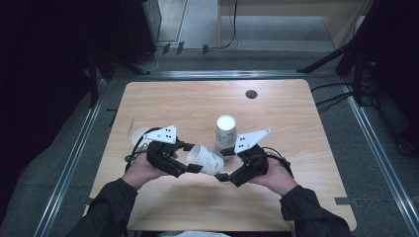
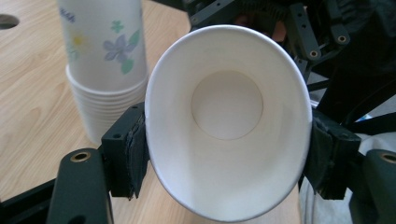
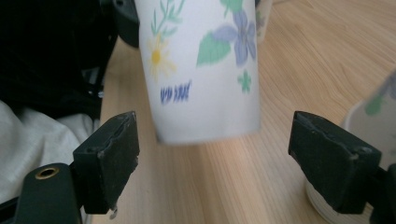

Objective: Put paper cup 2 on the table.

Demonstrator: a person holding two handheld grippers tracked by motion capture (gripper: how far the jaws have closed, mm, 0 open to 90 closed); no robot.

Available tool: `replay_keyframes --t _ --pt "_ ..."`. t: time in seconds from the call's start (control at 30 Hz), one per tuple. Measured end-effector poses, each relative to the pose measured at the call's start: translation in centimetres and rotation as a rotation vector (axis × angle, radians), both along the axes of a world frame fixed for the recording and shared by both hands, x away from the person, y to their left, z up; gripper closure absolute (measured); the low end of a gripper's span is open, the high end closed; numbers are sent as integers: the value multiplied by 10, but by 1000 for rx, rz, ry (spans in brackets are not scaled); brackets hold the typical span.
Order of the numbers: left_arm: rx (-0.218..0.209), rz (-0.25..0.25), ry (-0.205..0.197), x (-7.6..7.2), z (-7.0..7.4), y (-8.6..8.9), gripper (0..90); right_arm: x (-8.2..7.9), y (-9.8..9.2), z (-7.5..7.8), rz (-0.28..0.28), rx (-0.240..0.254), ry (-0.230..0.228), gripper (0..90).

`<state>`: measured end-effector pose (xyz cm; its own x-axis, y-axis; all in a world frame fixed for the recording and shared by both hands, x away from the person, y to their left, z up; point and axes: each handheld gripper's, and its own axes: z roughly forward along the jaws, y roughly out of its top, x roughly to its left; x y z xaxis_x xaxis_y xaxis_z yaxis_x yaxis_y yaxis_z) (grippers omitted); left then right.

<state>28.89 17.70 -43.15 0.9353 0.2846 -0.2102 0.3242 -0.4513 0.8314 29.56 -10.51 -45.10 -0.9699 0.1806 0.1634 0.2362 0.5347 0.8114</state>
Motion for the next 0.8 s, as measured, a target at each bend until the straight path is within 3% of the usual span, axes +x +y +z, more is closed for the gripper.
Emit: replay_keyframes --t 0.23,0.47,0.8 --pt "68 37 -9 4 0 8 269 -3 -3 -5 -82 -42 -59 168" --pt "127 78 0 6 -1 19 266 -4 -9 -7 -74 -87 -87 189" --pt "215 142 20 2 -6 35 263 -5 -27 -1 -70 -89 -147 199"
